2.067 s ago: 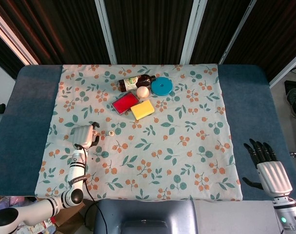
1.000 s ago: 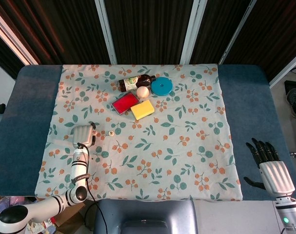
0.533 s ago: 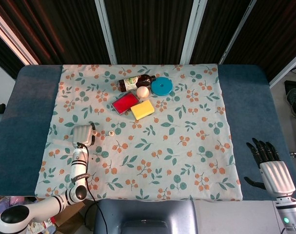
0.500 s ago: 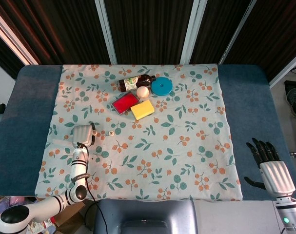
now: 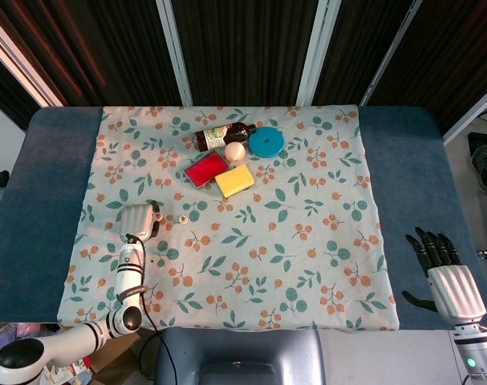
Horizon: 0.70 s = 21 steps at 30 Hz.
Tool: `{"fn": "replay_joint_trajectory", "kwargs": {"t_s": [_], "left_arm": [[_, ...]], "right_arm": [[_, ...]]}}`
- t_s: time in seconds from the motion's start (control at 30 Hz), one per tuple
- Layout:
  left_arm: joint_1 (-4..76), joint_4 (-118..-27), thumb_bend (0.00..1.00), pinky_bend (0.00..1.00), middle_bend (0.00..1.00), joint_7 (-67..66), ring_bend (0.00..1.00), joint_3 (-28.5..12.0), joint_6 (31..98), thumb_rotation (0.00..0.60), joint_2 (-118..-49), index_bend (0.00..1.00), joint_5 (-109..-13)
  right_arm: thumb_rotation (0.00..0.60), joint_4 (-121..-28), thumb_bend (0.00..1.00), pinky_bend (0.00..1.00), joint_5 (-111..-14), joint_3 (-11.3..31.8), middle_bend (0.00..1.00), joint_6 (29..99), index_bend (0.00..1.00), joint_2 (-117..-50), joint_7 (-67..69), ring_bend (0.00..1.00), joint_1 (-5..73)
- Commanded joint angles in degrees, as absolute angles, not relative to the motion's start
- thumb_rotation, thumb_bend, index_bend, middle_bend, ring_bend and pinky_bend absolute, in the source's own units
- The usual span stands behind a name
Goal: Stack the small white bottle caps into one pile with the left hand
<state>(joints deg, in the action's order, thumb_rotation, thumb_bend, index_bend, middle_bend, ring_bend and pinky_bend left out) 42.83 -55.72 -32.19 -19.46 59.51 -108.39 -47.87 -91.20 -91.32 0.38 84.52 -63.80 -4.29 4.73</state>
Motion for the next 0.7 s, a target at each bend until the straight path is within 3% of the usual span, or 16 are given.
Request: {"fn": "replay_joint_trajectory", "kwargs": {"t_s": [0.03,0.33,0.7], "left_arm": [[41.48,-60.08,0.45,1.00,1.00,-30.72,1.00,-19.52,61.50,0.600,-105.83,0.48,-49.42],[37.35,-72.55,0.45,1.00,1.00,-31.22,1.00,-18.57,65.67,0.600,-97.25,0.48,-50.42],[34.54,-76.87,0.45,1.00,1.00,-31.10,1.00,-15.00,65.31,0.600,-93.29,0.48,-50.41]], "right_arm": [[0.600,-91.21,0.05,0.00,-91.39,0.35,0.00,84.56,0.00,-63.78,-4.29,0.00,4.71],[0.600,-91.27,0.05,0.00,-91.52,0.27,0.00,84.35,0.00,-63.94,-4.74,0.00,4.79],[0.600,-91.45,0.05,0.00,-91.68,0.07,0.00,83.94,0.00,-64.39,-5.73,0.00,4.93]]}}
